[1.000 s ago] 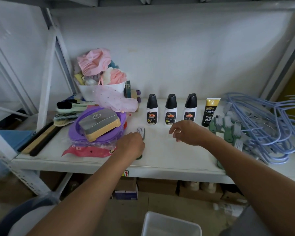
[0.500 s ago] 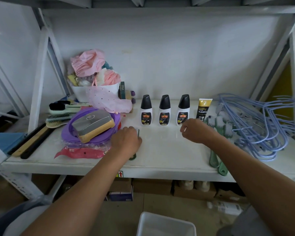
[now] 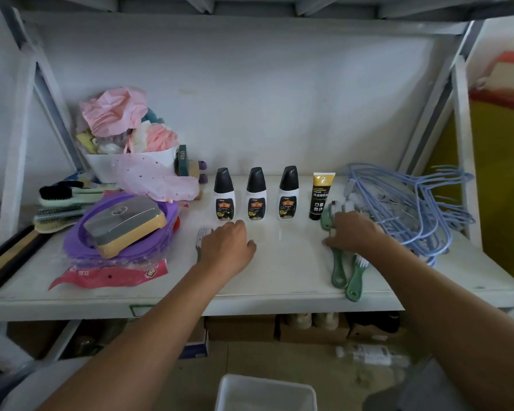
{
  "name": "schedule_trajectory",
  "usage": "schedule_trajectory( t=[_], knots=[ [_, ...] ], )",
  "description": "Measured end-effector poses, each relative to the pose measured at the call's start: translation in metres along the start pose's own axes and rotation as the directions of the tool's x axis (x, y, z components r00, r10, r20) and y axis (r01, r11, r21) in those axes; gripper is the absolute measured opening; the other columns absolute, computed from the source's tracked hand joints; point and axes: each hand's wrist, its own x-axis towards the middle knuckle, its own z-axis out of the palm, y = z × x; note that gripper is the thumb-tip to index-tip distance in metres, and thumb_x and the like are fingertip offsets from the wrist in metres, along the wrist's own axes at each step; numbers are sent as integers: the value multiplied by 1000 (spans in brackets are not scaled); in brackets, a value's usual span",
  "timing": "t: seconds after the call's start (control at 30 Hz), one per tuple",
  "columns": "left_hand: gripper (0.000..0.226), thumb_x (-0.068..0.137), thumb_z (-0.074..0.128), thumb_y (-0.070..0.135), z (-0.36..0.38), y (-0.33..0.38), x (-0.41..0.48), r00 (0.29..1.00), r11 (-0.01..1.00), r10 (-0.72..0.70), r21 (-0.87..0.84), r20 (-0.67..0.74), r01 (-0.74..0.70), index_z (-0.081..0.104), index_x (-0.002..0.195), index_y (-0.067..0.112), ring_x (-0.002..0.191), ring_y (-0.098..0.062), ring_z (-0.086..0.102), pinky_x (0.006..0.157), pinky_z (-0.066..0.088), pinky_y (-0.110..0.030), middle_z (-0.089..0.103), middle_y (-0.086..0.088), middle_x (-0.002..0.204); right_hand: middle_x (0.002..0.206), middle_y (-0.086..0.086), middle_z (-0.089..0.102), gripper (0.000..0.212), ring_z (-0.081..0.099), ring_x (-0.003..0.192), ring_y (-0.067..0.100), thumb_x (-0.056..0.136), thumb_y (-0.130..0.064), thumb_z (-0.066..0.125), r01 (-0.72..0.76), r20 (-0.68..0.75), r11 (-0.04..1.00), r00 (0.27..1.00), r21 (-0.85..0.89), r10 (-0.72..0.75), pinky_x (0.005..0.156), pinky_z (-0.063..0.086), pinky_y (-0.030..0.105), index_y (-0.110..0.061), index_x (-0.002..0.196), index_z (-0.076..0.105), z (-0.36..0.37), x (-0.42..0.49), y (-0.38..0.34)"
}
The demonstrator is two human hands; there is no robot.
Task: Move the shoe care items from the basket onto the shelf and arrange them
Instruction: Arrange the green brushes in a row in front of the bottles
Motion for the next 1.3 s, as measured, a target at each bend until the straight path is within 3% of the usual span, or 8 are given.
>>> schedule_trajectory(
  t=[0.23, 0.37, 0.47, 0.53, 0.67, 0.97, 1.1, 1.3],
  knots=[
    [21, 94, 56, 33, 0, 4, 4, 999, 997, -10, -81, 33, 13, 57, 97, 13, 87, -24, 60, 71, 41, -33, 61, -3, 95, 117, 15, 61, 62, 62, 105, 33, 83, -37, 72, -19, -1, 998, 1000, 53, 19, 81, 52, 39, -5, 129, 44, 1, -1, -9],
    [12, 90, 60, 29, -3, 0, 6, 995, 977, -39, -204, 96, 59, 59, 92, 17, 87, -21, 61, 72, 49, -34, 64, 1, 94, 104, 13, 66, 53, 68, 87, 29, 87, -28, 69, -3, 28, 930, 1000, 368, -8, 79, 57, 39, -7, 128, 45, -1, 3, -21],
    [5, 87, 63, 25, -9, -3, 6, 985, 941, -66, -317, 162, 115, 63, 88, 21, 90, -21, 62, 80, 54, -37, 67, 3, 95, 103, 24, 69, 47, 74, 82, 37, 94, -2, 61, -159, 248, 523, 963, 838, -105, 72, 62, 41, -15, 133, 40, -8, -3, -32],
    [3, 87, 65, 22, -12, -5, 5, 980, 912, -69, -387, 187, 138, 66, 89, 20, 93, -20, 63, 84, 54, -37, 68, 2, 96, 109, 29, 65, 52, 73, 87, 42, 95, 8, 53, -253, 316, 267, 920, 930, -231, 69, 62, 40, -18, 137, 38, -12, -11, -42],
    [7, 87, 68, 19, -18, -14, 4, 968, 877, -56, -452, 244, 164, 66, 90, 26, 92, -17, 67, 86, 55, -35, 70, 4, 98, 116, 28, 59, 48, 71, 96, 43, 100, 8, 40, -336, 364, 138, 851, 932, -378, 82, 60, 44, -20, 140, 39, -10, -12, -61],
    [16, 95, 57, 10, -43, -60, -6, 979, 904, -180, -376, 100, 205, 64, 92, 25, 92, -12, 61, 77, 49, -31, 65, 9, 96, 109, 21, 72, 26, 72, 95, 30, 89, -12, 72, -215, 394, 423, 828, 880, -399, 91, 58, 39, -3, 112, 64, 10, -3, -124],
    [15, 95, 59, 8, -52, -79, -17, 981, 919, -178, -343, 72, 192, 65, 95, 22, 91, -8, 61, 80, 51, -31, 63, 13, 93, 100, 10, 72, 60, 73, 85, 25, 76, -33, 85, 52, 242, 682, 913, 730, -329, 85, 60, 42, -13, 123, 55, 20, 2, -143],
    [12, 97, 59, 9, -56, -98, -31, 987, 940, -147, -304, 58, 158, 65, 101, 19, 90, -9, 58, 76, 44, -23, 58, 14, 91, 105, 4, 68, 78, 72, 83, 24, 68, -44, 88, 190, 154, 783, 927, 592, -342, 80, 60, 42, -13, 132, 55, 25, 7, -155]
  ],
)
